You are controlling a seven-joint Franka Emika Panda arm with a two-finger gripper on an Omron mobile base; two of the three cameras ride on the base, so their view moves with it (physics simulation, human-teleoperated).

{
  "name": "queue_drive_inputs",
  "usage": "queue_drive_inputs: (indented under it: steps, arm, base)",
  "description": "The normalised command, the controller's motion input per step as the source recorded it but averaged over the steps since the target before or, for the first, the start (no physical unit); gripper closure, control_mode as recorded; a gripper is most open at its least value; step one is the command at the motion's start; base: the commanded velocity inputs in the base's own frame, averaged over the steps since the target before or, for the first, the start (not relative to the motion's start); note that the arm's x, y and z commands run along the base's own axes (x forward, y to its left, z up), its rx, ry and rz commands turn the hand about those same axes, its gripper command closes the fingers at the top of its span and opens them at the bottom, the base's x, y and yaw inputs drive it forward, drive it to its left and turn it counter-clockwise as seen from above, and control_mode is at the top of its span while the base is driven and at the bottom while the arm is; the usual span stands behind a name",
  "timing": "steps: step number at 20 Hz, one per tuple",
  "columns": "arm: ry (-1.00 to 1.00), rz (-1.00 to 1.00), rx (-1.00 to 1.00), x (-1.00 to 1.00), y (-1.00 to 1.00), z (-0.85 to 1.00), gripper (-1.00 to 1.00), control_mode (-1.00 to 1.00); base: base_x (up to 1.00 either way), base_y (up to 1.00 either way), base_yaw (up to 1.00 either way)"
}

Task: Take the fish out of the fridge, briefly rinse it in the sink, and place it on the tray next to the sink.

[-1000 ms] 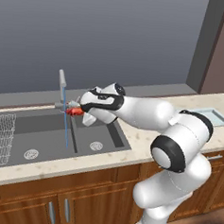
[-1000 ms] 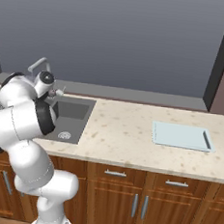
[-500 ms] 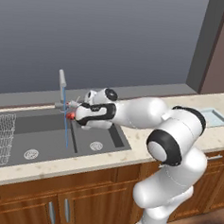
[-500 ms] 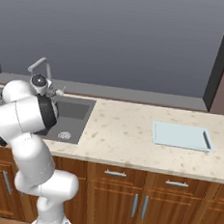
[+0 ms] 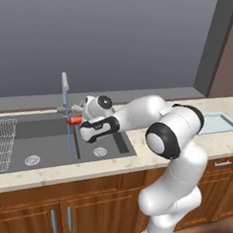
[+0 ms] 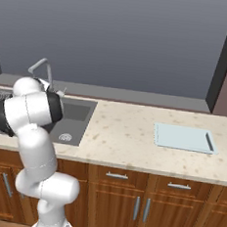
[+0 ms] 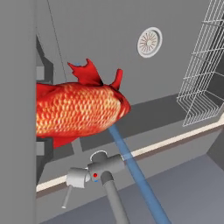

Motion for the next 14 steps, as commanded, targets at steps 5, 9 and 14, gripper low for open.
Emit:
queue_drive_inputs:
  steps: [5, 9, 14]
  arm:
    - [-0.01, -0.07, 0.0, 0.15, 0.14, 0.0, 1.0, -1.0]
    - [-0.08, -0.09, 0.0, 0.36, 0.02, 0.0, 1.0, -1.0]
    - [-0.11, -0.09, 0.0, 0.25, 0.01, 0.0, 1.0, -1.0]
  base:
    - [0.0, 0.0, 0.0]
    - [0.0, 0.0, 0.0]
    - [0.0, 0.0, 0.0]
